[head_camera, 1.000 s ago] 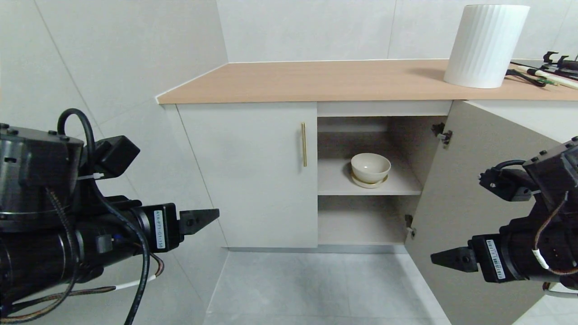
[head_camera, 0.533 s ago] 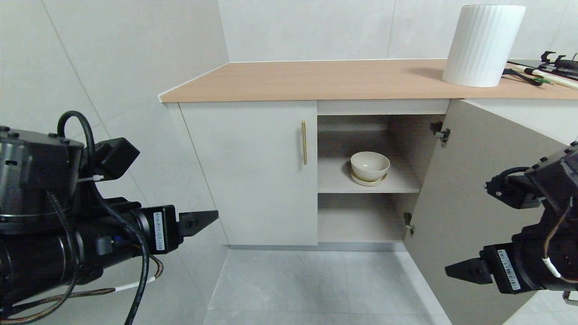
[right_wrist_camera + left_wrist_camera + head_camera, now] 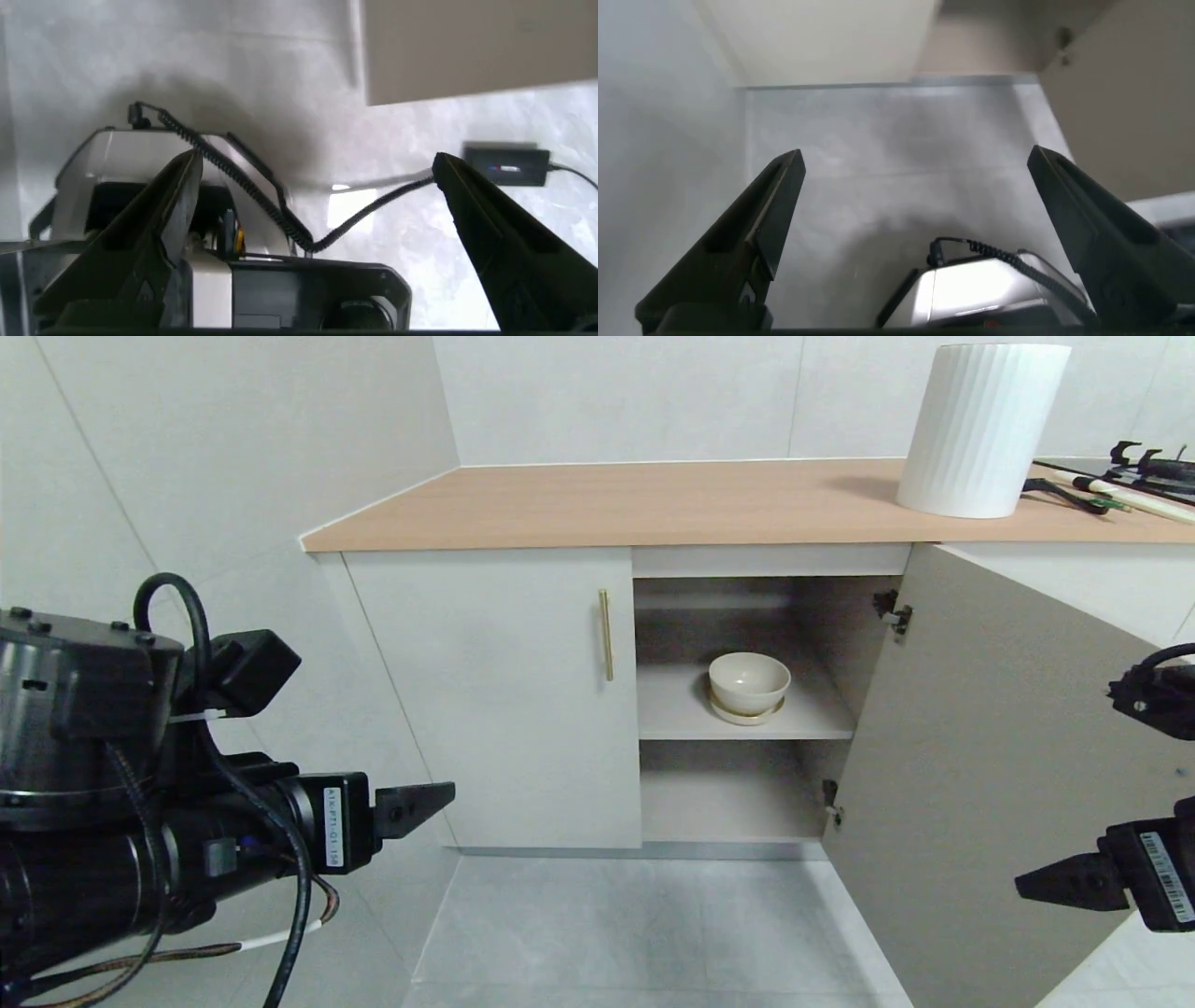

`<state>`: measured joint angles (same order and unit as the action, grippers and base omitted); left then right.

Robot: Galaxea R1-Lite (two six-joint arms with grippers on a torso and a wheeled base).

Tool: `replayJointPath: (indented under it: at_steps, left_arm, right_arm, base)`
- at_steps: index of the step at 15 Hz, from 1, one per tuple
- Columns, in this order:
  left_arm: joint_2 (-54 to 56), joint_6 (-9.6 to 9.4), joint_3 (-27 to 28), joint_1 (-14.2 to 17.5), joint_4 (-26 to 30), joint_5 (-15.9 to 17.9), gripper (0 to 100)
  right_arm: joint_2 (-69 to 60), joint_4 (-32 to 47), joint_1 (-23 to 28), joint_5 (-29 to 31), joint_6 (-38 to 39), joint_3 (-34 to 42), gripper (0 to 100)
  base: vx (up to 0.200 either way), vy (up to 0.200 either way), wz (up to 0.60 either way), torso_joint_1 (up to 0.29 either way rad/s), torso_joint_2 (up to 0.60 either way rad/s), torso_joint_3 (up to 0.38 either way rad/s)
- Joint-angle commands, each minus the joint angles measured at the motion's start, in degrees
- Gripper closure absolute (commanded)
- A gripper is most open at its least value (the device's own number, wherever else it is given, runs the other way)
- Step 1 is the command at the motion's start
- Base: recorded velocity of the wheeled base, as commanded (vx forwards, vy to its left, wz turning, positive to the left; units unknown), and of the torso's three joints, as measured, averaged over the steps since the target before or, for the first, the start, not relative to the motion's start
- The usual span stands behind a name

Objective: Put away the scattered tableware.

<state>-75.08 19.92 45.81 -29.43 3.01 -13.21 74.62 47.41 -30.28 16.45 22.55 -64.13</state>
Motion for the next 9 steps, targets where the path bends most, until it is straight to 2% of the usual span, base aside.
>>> replayJointPath:
  at_steps: [1,6,9]
  left_arm:
    - [-0.15,0.03,-0.02,0.07,-0.02,-0.06,0]
    - [-0.24,0.03,-0.11,0.07,-0.02,-0.06,0]
    - [-0.24,0.03,-0.37,0.07,-0.02,0.03,0]
  right_arm:
    - [0.0,0.49,1.19,-0.01,-0.05,-0.38,0]
    - [0.18,2.51,2.95,0.96,-0.05,-1.34,0]
    - [1.14,8.93,3.3,0.96,0.04,-3.72,0]
  base:
    - [0.0,-0.2,0.0,-0.007,0.0,0.007]
    - [0.0,-0.2,0.0,-0.001,0.0,0.002]
    - [0.0,0.0,0.0,0.0,0.0,0.0]
